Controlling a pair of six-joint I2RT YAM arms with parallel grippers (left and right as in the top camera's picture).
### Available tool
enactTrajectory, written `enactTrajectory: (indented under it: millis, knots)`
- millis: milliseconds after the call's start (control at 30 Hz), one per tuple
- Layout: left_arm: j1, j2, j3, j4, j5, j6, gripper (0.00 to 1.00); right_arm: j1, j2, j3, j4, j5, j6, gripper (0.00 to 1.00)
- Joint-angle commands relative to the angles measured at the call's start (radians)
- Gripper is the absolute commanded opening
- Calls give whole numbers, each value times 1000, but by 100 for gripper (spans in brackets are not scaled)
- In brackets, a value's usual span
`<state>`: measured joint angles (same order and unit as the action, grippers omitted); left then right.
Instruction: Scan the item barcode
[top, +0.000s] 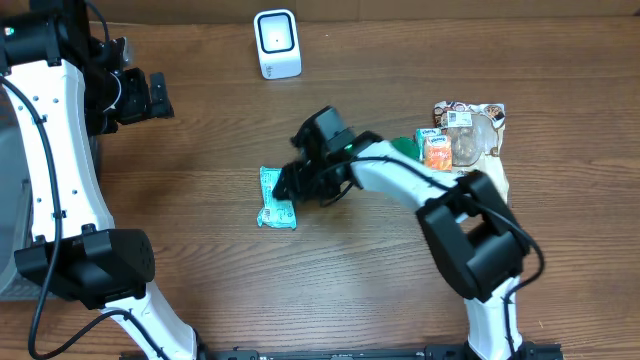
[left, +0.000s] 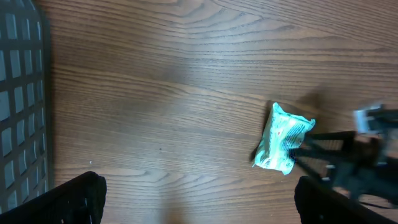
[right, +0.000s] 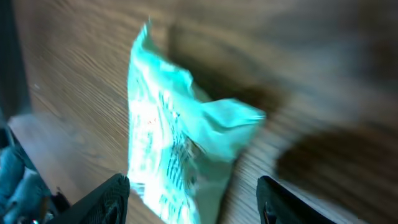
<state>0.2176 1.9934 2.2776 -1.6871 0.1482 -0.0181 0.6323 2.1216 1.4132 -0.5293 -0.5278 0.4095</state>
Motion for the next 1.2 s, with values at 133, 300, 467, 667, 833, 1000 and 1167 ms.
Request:
enactTrajectory:
  millis: [133, 300, 467, 667, 833, 1000, 1167]
  knots:
    - [2, -24, 20, -2, -2, 19, 99, 7, 76, 7, 42, 26, -14, 62]
    - [2, -24, 20, -2, -2, 18, 100, 7, 119, 7, 90, 25, 27, 49]
    - [2, -24, 20, -2, -2, 19, 100, 7, 143, 7, 156, -76, 39, 44]
    - [2, -25, 20, -2, -2, 19, 100, 6, 145, 7, 161, -107, 39, 18]
    - [2, -24, 20, -2, -2, 19, 99, -18, 145, 8, 155, -159, 37, 4]
    - [2, -24, 20, -2, -2, 19, 100, -63, 111, 10, 153, -260, 34, 4]
    - [2, -24, 20, -2, -2, 18, 100, -110, 1, 10, 102, -279, 34, 4]
